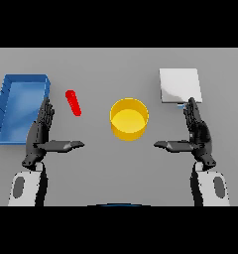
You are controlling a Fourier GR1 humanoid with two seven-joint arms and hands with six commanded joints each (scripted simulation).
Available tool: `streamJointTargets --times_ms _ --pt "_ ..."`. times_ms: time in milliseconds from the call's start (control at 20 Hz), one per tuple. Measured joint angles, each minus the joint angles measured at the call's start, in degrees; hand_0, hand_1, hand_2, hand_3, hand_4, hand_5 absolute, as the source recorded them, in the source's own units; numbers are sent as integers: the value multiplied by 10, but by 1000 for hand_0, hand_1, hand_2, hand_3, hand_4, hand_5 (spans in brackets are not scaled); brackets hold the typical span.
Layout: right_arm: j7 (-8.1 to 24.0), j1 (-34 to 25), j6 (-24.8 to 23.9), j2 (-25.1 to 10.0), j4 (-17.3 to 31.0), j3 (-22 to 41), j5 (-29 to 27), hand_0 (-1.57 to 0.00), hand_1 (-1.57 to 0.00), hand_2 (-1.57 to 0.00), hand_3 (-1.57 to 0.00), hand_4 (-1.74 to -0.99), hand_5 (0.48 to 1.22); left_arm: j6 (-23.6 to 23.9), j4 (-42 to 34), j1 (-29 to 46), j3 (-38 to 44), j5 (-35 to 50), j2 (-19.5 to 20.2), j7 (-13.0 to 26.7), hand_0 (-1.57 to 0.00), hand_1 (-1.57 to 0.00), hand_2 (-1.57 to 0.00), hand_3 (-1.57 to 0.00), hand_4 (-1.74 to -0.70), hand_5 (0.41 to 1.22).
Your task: Pick up the red beaker and tilt it to pour out 1 green nut into yellow bowl. Pick up the yellow bowl and place it on the metallic measuring scale.
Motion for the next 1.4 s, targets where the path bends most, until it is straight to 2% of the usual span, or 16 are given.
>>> streamJointTargets --times_ms 300,350,400,500,550,700,750,800,900,1000,1050,1100,1250,1400 --pt "-7 18 4 -1 -12 4 -1 1 1 1 1 -1167 599 -9 3 0 14 15 15 -1 1 1 1 1 -1151 599" --pt "-47 35 -18 -21 -31 30 69 1 1 1 1 -1163 595 -19 -21 24 0 -4 32 -19 1 1 1 1 -1156 599" --pt "-68 56 -32 -30 -45 50 114 1 1 1 1 -1162 594 -24 -41 33 -9 -14 46 -15 1 1 1 1 -1158 599" --pt "-64 70 -49 -36 -60 66 158 1 1 1 1 -1159 590 -25 -62 47 -23 -29 52 4 1 1 1 1 -1163 599" --pt "-51 68 -53 -35 -66 72 169 1 1 1 1 -1162 591 -26 -69 44 -24 -29 56 14 1 1 1 1 -1163 600" --pt "-46 75 -49 -35 -75 72 164 1 1 1 1 -1192 600 -29 -70 52 -37 -45 57 21 1 1 1 1 -1161 602" --pt "-55 85 -46 -29 -82 77 162 1 1 1 1 -1199 603 -26 -65 47 -40 -53 58 27 1 1 1 1 -1159 602" --pt "-49 86 -44 -29 -85 77 158 1 1 1 1 -1212 607 -27 -64 48 -39 -55 62 18 1 1 1 1 -1163 604" --pt "-61 86 -35 -28 -87 75 143 1 1 1 1 -1230 617 -22 -32 23 -44 -66 52 27 1 1 1 1 -1191 611" --pt "-56 90 -34 -40 -92 72 150 1 1 1 1 -1246 627 -24 7 -2 -41 -69 49 7 1 1 1 1 -1219 622" --pt "-52 88 -33 -38 -87 73 149 1 1 1 1 -1256 631 -21 26 -14 -42 -78 48 -2 1 1 1 1 -1222 626" --pt "-63 89 -30 -38 -94 72 144 1 1 1 1 -1260 633 -13 51 -43 -36 -85 49 9 1 1 1 1 -1227 629" --pt "-52 79 -25 -35 -89 69 132 1 1 1 1 -1280 634 -6 115 -86 -24 -91 49 -12 1 1 1 1 -1248 650" --pt "-58 75 -30 -35 -87 69 139 1 1 1 1 -1274 635 -2 165 -124 -14 -91 45 -31 1 1 1 1 -1267 673"
